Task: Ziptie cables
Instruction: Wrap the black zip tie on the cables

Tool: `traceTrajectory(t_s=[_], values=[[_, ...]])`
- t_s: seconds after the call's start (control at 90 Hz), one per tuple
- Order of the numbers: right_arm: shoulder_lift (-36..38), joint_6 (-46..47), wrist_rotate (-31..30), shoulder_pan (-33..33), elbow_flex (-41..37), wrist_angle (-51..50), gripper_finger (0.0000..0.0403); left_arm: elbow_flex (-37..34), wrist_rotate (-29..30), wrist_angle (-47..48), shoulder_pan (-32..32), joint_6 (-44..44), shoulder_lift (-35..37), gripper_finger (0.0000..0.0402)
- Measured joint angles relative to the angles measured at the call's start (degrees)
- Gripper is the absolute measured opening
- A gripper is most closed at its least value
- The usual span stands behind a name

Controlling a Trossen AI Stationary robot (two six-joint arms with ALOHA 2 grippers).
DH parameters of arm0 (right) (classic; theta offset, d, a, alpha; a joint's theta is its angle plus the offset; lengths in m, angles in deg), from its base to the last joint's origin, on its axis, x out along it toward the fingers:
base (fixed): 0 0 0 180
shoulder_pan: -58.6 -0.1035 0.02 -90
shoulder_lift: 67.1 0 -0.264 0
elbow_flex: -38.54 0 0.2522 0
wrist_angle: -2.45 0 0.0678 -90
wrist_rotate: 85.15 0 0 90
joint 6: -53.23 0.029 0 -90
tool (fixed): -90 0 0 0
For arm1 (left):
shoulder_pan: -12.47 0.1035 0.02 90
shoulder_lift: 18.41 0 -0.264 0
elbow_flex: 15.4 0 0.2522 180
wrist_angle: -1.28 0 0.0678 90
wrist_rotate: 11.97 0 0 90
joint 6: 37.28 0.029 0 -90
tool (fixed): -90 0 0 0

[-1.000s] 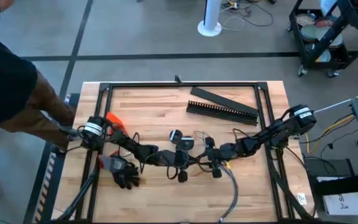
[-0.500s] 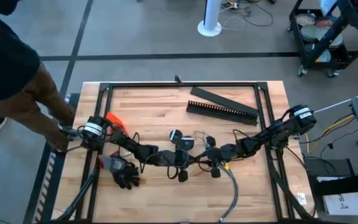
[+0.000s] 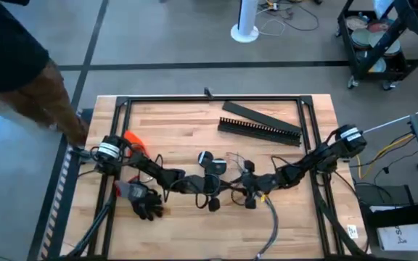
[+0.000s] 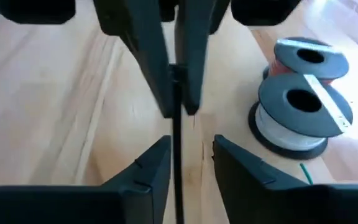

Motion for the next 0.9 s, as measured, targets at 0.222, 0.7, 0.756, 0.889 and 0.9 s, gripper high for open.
traceTrajectory(t_s=[0.222,0.7,0.756,0.889,0.9], values=[[-0.4,-0.6,-4.2,-1.0,1.5,-0.5,0.0073,0.0,0.1,0.1,0.0,-0.1,-0.1,0.0009],[-0.4,1.4,-3.6,-1.0,1.6,-0.5,0.0005,0.0,0.2,0.1,0.0,0.0,-0.1,0.0012],[-0.3,1.7,-3.6,-1.0,1.6,-0.5,0.0007,0.0,0.2,0.1,0.0,0.0,-0.1,0.0018],[-0.3,1.8,-3.6,-1.0,1.6,-0.5,0.0003,0.0,0.2,0.2,0.0,0.0,-0.1,0.0041],[-0.3,1.8,-3.6,-1.0,1.6,-0.5,0.0002,0.0,0.2,0.2,0.0,-0.1,-0.1,0.0043]])
